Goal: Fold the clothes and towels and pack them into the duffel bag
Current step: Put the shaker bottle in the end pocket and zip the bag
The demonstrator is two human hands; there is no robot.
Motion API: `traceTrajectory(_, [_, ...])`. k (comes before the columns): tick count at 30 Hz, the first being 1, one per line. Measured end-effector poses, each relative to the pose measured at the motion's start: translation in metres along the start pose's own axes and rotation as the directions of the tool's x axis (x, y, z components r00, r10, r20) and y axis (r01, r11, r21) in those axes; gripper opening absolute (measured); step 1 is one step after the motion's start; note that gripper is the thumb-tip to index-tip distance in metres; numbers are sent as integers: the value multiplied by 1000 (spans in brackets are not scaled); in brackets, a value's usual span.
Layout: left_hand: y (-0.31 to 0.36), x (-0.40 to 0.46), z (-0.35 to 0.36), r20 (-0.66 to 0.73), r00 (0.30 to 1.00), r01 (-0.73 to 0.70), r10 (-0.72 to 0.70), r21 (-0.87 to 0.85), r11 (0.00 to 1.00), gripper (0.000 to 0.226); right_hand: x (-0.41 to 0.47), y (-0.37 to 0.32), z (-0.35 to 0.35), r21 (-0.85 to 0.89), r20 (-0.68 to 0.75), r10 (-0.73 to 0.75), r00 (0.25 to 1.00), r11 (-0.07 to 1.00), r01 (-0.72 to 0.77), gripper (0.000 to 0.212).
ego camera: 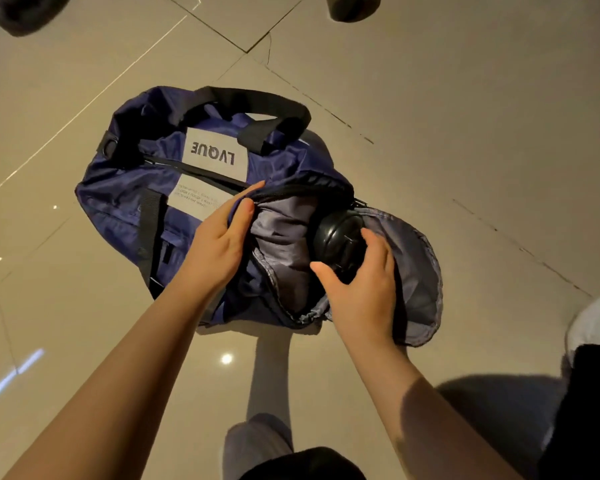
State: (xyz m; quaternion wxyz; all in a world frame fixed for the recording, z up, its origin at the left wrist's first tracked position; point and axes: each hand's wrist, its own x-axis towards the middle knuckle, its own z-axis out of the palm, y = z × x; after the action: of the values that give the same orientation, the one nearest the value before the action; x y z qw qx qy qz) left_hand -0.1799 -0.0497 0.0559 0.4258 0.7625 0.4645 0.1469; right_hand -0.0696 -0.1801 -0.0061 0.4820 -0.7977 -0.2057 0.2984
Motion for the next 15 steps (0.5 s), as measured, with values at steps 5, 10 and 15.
traceTrajectory(5, [-1, 5, 4, 55, 998, -22, 23, -20, 1000, 32, 12, 8, 24, 129, -42, -39, 998, 991, 44, 56])
traceTrajectory(10, [10, 6, 1, 101, 993, -50, 55, -53, 997, 38, 44, -11, 38, 197, -1, -72, 997, 978, 70, 42])
traceTrajectory(15, [16, 3, 2, 148, 989, -19, 19, -3, 1000, 45, 87, -34, 52, 254, 15, 211, 977, 945, -208, 37])
